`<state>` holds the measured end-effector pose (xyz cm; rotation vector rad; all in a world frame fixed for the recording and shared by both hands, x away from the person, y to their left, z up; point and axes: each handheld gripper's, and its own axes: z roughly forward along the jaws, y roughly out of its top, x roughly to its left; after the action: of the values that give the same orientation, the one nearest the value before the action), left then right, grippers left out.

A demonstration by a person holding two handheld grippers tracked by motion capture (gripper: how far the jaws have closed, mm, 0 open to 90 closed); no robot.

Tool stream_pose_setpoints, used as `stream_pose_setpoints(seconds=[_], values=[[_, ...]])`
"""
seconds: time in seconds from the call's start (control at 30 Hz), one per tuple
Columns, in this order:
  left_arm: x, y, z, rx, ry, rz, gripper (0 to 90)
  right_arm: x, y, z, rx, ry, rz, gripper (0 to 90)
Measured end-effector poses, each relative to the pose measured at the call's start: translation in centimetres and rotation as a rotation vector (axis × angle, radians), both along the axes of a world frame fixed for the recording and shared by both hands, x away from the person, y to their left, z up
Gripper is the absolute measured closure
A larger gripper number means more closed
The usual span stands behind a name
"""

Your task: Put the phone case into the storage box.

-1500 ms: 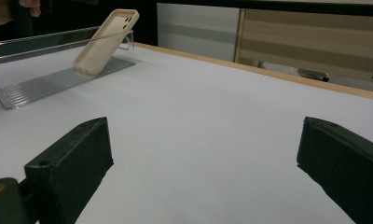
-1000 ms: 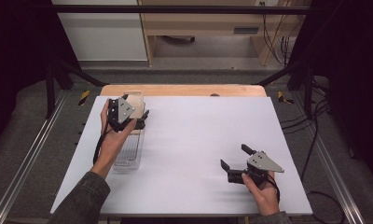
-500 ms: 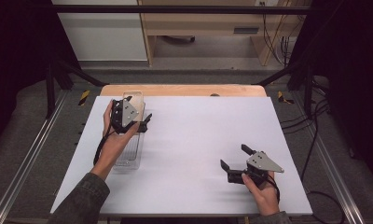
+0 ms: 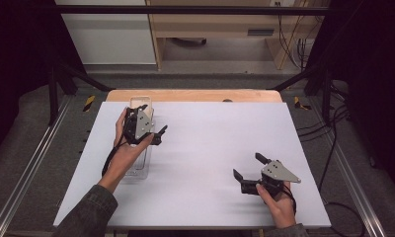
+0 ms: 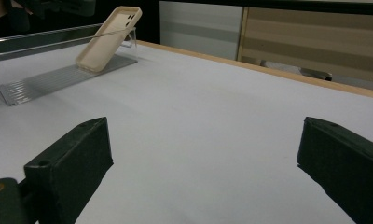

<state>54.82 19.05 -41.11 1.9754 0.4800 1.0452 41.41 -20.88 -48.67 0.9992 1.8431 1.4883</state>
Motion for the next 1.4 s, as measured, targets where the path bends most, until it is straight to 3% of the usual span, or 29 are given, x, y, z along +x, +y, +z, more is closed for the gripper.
stream_pose_setpoints(seconds=[0.6,1.1,1.4], values=[[-2.5,-0.6,0.4,0.027,-0.017,-0.081,3.7,-0.1,0.2,0.1,-0.003,-0.006,0.003,2.7],[-4.6,-1.4,0.5,0.03,0.009,-0.116,2.7,-0.1,0.2,0.2,0.01,-0.009,0.003,2.7],[-5.8,-1.9,1.0,-0.025,0.032,-0.117,2.3,-0.1,0.2,0.1,0.015,-0.007,0.005,2.6]])
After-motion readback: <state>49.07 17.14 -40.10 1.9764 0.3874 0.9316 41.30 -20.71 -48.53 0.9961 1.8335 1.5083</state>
